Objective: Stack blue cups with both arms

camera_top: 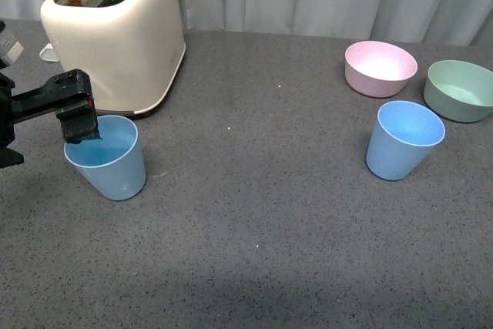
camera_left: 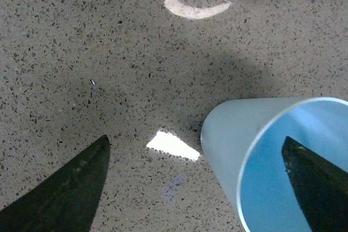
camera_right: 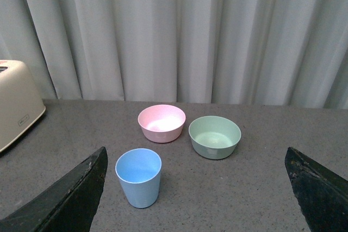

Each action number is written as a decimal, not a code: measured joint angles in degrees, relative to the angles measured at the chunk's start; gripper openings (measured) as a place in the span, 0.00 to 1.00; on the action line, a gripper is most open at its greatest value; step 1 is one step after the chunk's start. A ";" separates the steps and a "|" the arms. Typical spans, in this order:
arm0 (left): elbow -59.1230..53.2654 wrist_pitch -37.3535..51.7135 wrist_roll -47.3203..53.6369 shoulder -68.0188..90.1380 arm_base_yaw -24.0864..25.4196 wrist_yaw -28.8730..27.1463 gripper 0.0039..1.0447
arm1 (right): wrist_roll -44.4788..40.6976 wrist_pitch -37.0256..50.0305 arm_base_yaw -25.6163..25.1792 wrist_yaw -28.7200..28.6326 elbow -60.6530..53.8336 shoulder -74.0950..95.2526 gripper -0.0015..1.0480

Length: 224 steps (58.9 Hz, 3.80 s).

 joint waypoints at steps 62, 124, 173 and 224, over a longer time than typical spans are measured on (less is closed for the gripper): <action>7.17 -7.23 -1.73 2.19 -7.96 -0.09 0.03 | 0.00 0.00 0.00 0.00 0.00 0.00 0.91; 25.79 -13.09 -10.23 16.22 -26.99 -5.16 0.03 | 0.00 0.00 0.00 0.00 0.00 0.00 0.91; 27.08 -14.60 -12.07 11.58 -26.86 -7.30 0.95 | 0.00 0.00 0.00 0.00 0.00 0.00 0.91; -33.68 66.14 19.41 -24.63 -10.03 -12.57 0.03 | 0.00 -0.02 0.00 0.00 0.00 0.00 0.91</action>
